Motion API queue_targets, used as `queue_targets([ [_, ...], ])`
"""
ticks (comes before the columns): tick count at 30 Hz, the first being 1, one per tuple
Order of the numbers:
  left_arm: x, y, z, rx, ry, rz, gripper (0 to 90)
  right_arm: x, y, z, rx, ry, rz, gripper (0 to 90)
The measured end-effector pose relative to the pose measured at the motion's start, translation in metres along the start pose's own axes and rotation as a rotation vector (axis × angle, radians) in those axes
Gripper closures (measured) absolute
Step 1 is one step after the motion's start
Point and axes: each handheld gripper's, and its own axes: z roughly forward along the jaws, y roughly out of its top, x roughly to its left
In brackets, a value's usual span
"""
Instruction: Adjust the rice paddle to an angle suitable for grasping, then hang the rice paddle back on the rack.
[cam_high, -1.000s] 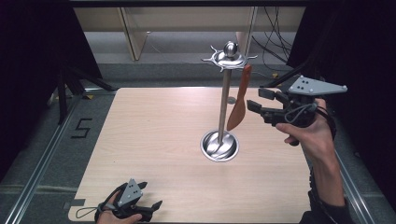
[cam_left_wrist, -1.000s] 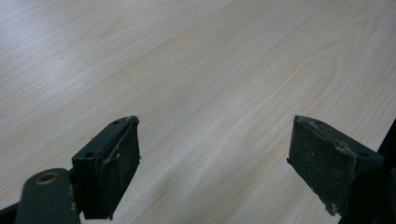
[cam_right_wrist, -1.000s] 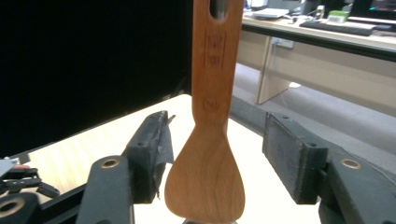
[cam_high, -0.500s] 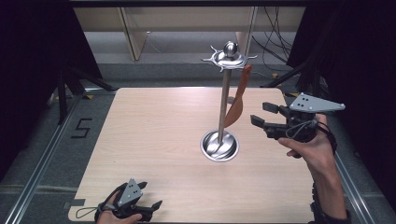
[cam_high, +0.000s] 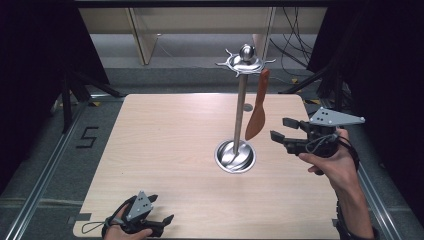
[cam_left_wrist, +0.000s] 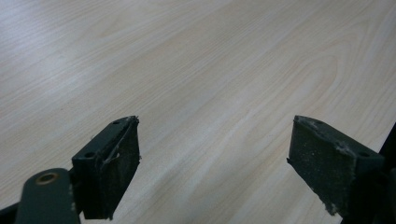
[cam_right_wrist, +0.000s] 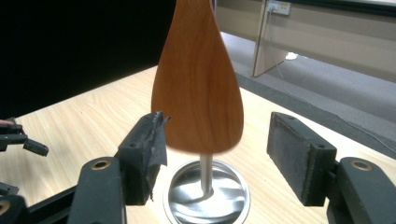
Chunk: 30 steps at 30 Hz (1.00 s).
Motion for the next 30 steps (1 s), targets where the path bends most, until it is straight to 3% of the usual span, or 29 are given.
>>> queue_targets([
  [1, -0.002, -0.001, 0.000, 0.007, 0.002, -0.031, 15.7, 0.000, 0.000, 0.001, 0.003, -0.001, 0.009, 37.6],
  [4, 0.001, 0.000, 0.001, -0.010, 0.002, 0.000, 15.7, -0.001, -0.003, 0.003, 0.003, 0.003, 0.013, 37.5],
  [5, -0.002, -0.001, 0.001, -0.002, 0.001, -0.048, 15.7, 0.000, -0.006, 0.005, -0.002, -0.005, 0.026, 37.3],
  [6, 0.000, 0.000, 0.000, 0.001, -0.001, -0.024, 15.7, -0.001, -0.007, 0.006, 0.016, 0.018, 0.020, 37.3],
  [7, 0.003, 0.000, -0.001, 0.020, 0.004, 0.019, 15.7, -0.001, -0.008, 0.007, 0.018, 0.009, 0.011, 37.2],
  [11, 0.000, 0.000, 0.001, -0.009, -0.007, -0.021, 15.7, -0.004, -0.015, 0.011, 0.036, 0.004, 0.027, 37.1],
  [12, -0.001, -0.001, 0.000, 0.020, -0.010, -0.024, 15.7, -0.003, -0.016, 0.011, 0.053, 0.007, 0.044, 37.1],
  [13, -0.003, -0.001, 0.001, 0.001, -0.009, -0.051, 15.7, -0.004, -0.017, 0.012, 0.046, 0.002, 0.029, 37.1],
  [14, -0.003, -0.001, 0.001, -0.004, -0.008, -0.056, 15.7, -0.003, -0.018, 0.011, 0.061, 0.008, 0.048, 37.1],
  [15, -0.001, 0.000, -0.001, 0.017, -0.010, -0.028, 15.7, -0.004, -0.020, 0.012, 0.047, 0.013, 0.029, 37.1],
  [16, -0.001, 0.000, 0.000, 0.004, -0.006, -0.030, 15.7, -0.002, -0.021, 0.011, 0.070, 0.006, 0.040, 37.2],
  [17, 0.003, 0.000, -0.001, 0.018, 0.003, 0.025, 15.7, -0.001, -0.023, 0.012, 0.059, 0.001, 0.050, 37.1],
  [18, 0.003, 0.000, -0.001, 0.011, 0.002, 0.031, 15.7, -0.003, -0.024, 0.011, 0.076, 0.006, 0.029, 37.1],
  [19, 0.002, 0.000, 0.000, 0.004, -0.003, 0.015, 15.7, -0.001, -0.027, 0.012, 0.063, -0.002, 0.054, 37.1],
  [21, -0.001, -0.001, -0.001, 0.010, -0.012, -0.026, 15.7, -0.005, -0.029, 0.011, 0.084, 0.006, 0.041, 37.1],
  [22, -0.003, -0.001, 0.000, 0.003, -0.009, -0.041, 15.7, -0.003, -0.031, 0.012, 0.082, -0.003, 0.071, 37.1],
  [23, -0.002, -0.001, 0.000, 0.007, -0.004, -0.020, 15.7, -0.004, -0.033, 0.011, 0.103, 0.003, 0.057, 37.1],
  [25, -0.003, 0.000, 0.001, -0.005, 0.001, -0.043, 15.7, -0.006, -0.036, 0.012, 0.114, 0.004, 0.035, 37.1],
  [26, -0.002, 0.000, 0.001, -0.006, -0.007, -0.021, 15.7, -0.004, -0.038, 0.014, 0.103, 0.010, 0.065, 37.1],
  [27, 0.001, 0.000, 0.000, 0.014, -0.005, 0.019, 15.7, -0.006, -0.038, 0.013, 0.115, 0.007, 0.047, 37.1],
  [28, -0.001, 0.000, 0.001, 0.000, -0.008, -0.010, 15.7, -0.007, -0.039, 0.013, 0.120, 0.002, 0.038, 37.1],
  [29, -0.002, -0.001, 0.000, 0.012, -0.003, -0.028, 15.7, -0.005, -0.041, 0.014, 0.121, 0.011, 0.067, 37.1],
  [30, -0.001, -0.001, -0.001, 0.019, -0.008, -0.023, 15.7, -0.008, -0.043, 0.015, 0.106, -0.008, 0.040, 37.1],
])
